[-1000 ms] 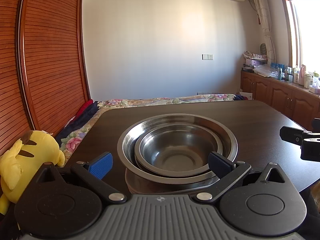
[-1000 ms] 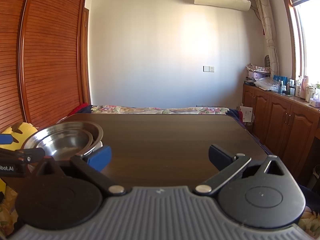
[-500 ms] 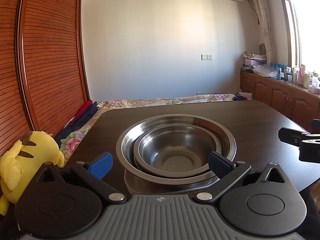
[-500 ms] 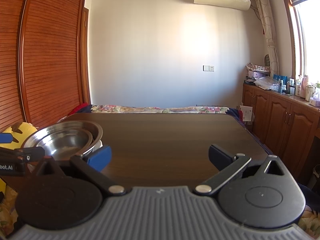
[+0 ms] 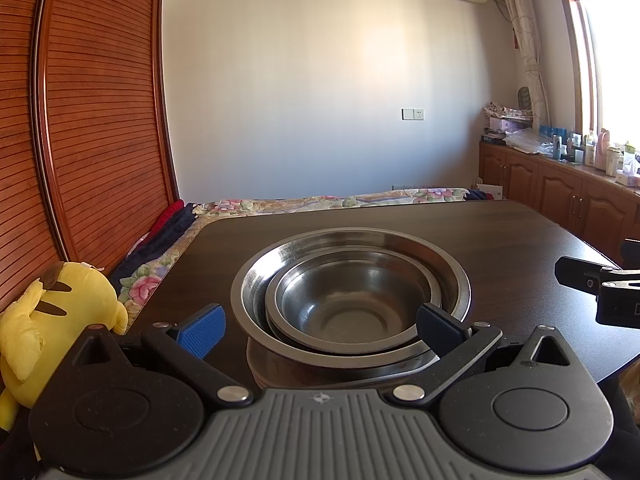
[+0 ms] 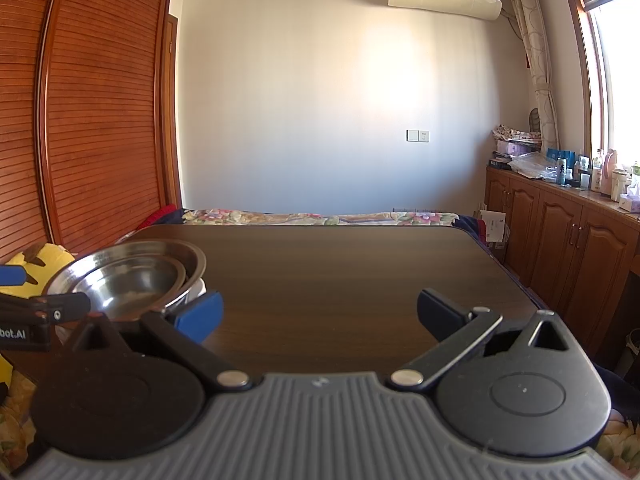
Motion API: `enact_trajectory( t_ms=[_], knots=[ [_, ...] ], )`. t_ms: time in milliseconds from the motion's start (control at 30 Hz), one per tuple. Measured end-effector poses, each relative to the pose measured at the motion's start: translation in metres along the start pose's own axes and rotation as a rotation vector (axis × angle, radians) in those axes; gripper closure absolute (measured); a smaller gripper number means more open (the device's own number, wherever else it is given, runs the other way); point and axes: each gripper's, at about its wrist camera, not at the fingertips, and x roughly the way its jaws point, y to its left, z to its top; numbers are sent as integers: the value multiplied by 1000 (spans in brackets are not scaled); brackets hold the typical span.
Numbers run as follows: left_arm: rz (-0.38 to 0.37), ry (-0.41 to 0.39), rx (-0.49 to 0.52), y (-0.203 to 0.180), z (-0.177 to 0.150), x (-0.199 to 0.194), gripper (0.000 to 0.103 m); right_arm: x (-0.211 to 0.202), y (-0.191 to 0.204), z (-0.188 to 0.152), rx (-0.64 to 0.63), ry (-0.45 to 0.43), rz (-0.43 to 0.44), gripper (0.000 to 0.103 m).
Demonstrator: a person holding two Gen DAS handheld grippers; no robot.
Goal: Organize plates and bowls
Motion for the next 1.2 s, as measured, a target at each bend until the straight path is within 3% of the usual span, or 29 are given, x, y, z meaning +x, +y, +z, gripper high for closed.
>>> enact_trajectory(
  t_ms=[1200],
  knots=[
    [-4,-1,2,-2,0,0,0,0,0,-3,-1,4,-2,0]
  ],
)
